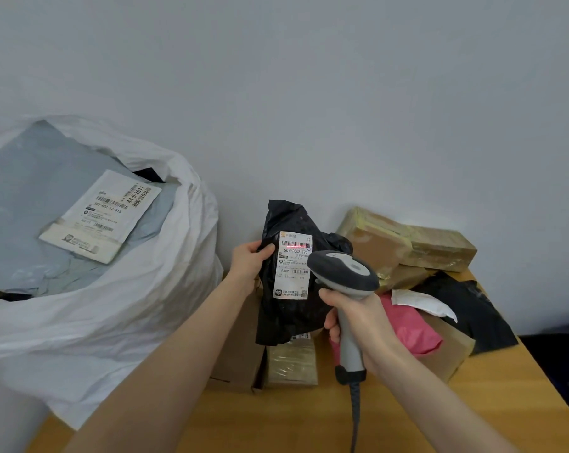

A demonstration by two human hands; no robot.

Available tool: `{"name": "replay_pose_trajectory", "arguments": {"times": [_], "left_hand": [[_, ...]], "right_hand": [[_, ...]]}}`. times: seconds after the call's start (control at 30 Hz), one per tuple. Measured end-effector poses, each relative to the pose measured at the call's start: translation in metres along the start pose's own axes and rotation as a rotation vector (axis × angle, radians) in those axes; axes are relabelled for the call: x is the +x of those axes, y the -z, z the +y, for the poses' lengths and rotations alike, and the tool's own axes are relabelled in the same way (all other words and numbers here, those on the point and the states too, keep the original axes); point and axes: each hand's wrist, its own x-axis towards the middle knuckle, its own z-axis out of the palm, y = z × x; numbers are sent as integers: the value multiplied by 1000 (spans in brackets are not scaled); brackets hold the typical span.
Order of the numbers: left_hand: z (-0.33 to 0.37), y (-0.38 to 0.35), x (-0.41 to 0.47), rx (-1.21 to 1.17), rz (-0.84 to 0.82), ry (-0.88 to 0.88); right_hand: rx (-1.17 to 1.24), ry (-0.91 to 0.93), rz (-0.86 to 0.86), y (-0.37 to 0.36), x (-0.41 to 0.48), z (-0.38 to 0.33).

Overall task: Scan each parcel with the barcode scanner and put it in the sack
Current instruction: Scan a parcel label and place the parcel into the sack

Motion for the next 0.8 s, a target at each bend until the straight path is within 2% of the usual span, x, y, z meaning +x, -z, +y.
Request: {"name": "replay_pose_trajectory", "arguments": {"times": [0.8], "left_hand": [[4,-4,1,42,4,-27]], "right_hand": [[68,-9,-16,8,2,-3]]}}
